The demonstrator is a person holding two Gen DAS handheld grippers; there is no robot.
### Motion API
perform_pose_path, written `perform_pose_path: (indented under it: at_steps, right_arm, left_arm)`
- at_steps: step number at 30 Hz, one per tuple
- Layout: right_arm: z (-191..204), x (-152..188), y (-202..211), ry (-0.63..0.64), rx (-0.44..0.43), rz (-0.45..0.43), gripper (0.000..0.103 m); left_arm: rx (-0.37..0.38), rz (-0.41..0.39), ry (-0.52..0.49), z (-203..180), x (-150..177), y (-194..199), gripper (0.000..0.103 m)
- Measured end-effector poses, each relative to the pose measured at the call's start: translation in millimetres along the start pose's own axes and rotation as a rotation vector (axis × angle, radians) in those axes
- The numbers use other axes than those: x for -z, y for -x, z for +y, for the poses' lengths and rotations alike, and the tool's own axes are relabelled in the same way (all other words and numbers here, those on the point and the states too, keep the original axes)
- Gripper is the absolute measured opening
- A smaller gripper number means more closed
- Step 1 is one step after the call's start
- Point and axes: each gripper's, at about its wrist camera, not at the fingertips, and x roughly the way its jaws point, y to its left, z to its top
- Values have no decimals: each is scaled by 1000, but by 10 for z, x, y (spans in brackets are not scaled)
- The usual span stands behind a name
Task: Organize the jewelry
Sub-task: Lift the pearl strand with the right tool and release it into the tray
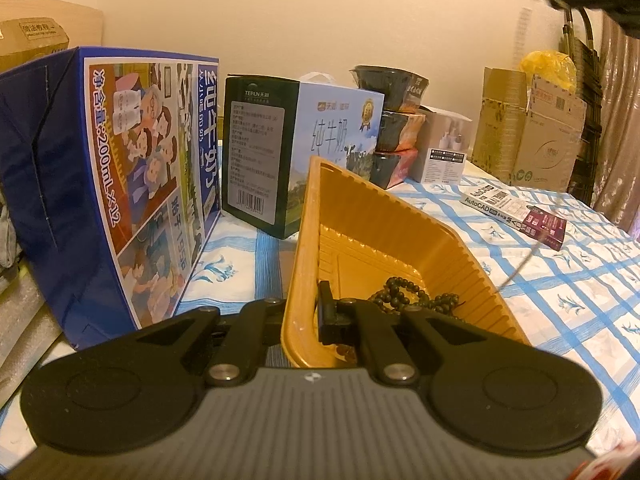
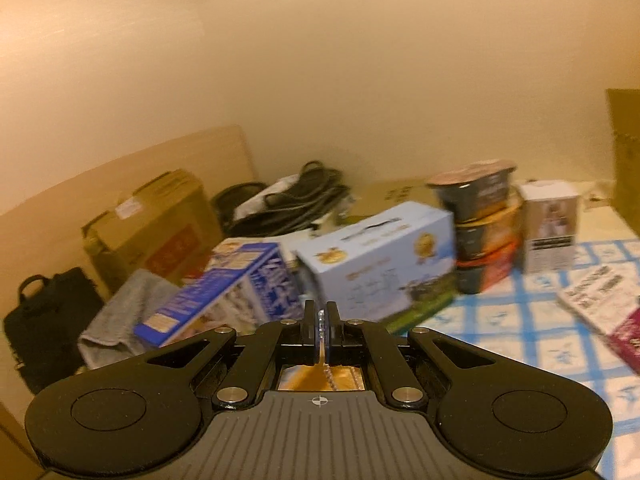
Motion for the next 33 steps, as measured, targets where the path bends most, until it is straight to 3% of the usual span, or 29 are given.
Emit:
perform_pose_path:
  at_steps: [6, 8, 13, 17, 21, 26, 29, 31, 33]
  right_arm:
    - [135, 162, -423, -42, -89, -23, 2]
    - [33, 290, -587, -73, -55, -3, 2]
    - [-402, 813, -1035, -183, 64, 174, 2]
    - [-593, 1122, -1113, -218, 101, 246, 2]
    - [-615, 1203, -1126, -206, 102, 265, 2]
    - [-487, 1117, -1095, -190, 37, 208, 2]
    - [-474, 1150, -1171, -174, 100, 259, 4]
    - [-493, 1225, -1205, -151, 162, 308, 17]
    - [-530, 1297, -1163, -158, 165, 316, 54]
  left_arm:
    - [4, 1, 3, 7, 0, 2, 6]
    - [4, 1, 4, 8, -1, 3, 6]
    - [7, 3, 7, 20, -2, -2, 6]
    - [7, 4, 9, 18, -3, -4, 6]
    - [6, 4, 10, 20, 1, -7, 6]
    - [6, 4, 11, 21, 2, -8, 6]
    - [6, 4, 12, 23, 0, -9, 6]
    - [5, 4, 12, 24, 4, -11, 6]
    - [5, 5, 14, 32, 8, -15, 6]
